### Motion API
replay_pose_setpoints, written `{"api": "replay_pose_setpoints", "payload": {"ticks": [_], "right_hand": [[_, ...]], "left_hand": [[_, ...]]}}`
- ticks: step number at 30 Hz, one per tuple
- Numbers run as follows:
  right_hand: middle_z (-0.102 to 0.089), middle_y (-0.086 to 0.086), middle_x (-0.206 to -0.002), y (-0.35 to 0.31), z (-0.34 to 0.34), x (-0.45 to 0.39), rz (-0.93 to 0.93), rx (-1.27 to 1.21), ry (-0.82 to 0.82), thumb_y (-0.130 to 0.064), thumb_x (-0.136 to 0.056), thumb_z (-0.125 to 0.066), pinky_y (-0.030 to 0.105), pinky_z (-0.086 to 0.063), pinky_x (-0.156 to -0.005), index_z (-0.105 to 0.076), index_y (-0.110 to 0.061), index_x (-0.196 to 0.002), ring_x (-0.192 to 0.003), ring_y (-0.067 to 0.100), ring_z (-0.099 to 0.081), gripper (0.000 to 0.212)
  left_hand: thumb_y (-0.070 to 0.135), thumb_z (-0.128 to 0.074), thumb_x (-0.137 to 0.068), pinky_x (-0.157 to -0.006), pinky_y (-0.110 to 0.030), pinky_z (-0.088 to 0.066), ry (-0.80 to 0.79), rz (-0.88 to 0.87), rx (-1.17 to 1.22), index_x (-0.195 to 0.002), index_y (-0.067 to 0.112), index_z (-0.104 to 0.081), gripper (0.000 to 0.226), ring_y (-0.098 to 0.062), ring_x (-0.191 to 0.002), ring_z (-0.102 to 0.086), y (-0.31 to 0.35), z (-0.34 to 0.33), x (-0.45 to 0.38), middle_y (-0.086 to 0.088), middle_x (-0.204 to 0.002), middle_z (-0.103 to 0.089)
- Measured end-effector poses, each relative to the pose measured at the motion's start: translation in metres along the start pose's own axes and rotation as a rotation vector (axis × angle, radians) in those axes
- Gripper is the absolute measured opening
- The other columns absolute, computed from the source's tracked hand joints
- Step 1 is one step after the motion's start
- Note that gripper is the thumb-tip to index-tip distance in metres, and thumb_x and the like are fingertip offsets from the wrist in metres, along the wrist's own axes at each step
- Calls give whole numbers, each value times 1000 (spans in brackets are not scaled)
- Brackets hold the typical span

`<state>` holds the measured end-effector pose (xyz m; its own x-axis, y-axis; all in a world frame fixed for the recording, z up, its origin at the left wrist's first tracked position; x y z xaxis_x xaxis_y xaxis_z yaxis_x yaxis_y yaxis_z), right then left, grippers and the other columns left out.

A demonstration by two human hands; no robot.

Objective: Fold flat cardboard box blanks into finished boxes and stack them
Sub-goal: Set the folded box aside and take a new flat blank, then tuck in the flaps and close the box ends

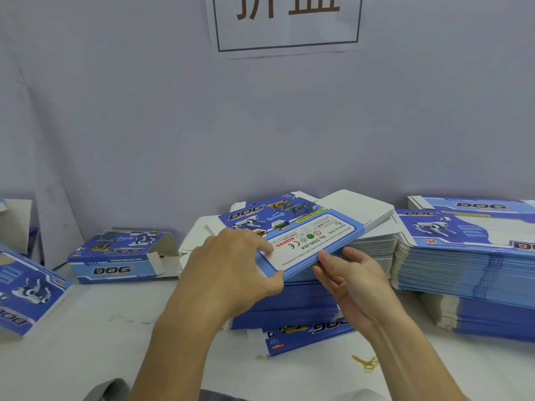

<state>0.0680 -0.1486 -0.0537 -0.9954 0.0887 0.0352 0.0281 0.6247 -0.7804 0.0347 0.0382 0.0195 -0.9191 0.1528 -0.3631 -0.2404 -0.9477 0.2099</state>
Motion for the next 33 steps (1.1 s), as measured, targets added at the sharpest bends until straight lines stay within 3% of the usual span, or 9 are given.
{"api": "replay_pose_setpoints", "payload": {"ticks": [9, 13, 17, 21, 25, 28, 33], "right_hand": [[-72, 20, -107, 0, 2, -1, 4, 14, -4, 8, -79, -72, 25, -59, -56, -48, -13, -110, -85, 26, -77, 44], [-72, 20, -111, 0, 3, -2, -2, 25, -10, 7, -80, -72, 25, -60, -57, -48, -12, -112, -89, 27, -76, 44], [-72, 20, -110, 0, 2, -1, 3, 39, -21, 7, -78, -73, 25, -60, -58, -48, -11, -114, -89, 28, -76, 47], [-74, 19, -105, -2, 1, -1, 20, 42, -30, 7, -78, -74, 25, -60, -59, -48, -9, -115, -88, 28, -76, 49], [-77, 16, -98, -4, 0, -1, 28, 34, -37, 7, -76, -75, 25, -60, -61, -49, -9, -116, -88, 28, -76, 50], [-78, 13, -89, -5, -1, 1, 28, 39, -45, 8, -77, -74, 24, -60, -62, -47, -10, -114, -86, 26, -77, 49], [-73, 21, -101, -7, 0, 3, 9, 55, -7, 12, -79, -74, 26, -61, -63, -47, -13, -111, -82, 28, -77, 48]], "left_hand": [[56, -66, -85, -67, -15, -36, -65, -5, 16, -134, 44, -53, 52, -1, -105, -35, -1, -3, 1, 14, -139, -49], [53, -66, -86, -73, -18, -37, -84, 8, 34, -136, 46, -51, 53, -3, -106, -37, -3, -2, 1, 12, -140, -47], [49, -62, -90, -83, -25, -44, -52, -18, -21, -146, 47, -37, 61, -8, -122, -43, 9, -1, 5, 14, -147, -42], [43, -59, -92, -70, -22, -37, 31, -78, -91, -148, 50, -30, 64, -5, -99, -41, 23, 3, 5, 14, -145, -46], [37, -58, -91, -76, -24, -44, 80, -105, -89, -145, 51, -37, 59, -11, -109, -54, 26, 14, 6, 16, -139, -53], [32, -57, -90, -75, -25, -44, 132, -109, -89, -141, 51, -45, 56, -13, -104, -56, 27, 20, 9, 15, -130, -60], [10, -60, -80, -61, -31, -45, 412, -21, 14, -122, 39, -67, 52, -28, -88, -65, 16, 38, 11, 7, -111, -74]]}}
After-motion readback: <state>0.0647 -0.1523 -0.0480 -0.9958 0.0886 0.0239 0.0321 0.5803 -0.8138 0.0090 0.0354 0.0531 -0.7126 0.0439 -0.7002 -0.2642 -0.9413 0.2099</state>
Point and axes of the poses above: each hand's wrist, its own x-axis away from the middle knuckle, its own z-axis out of the back of the hand, y = z × x, the point moved 5 cm from there along -x, towards the middle knuckle
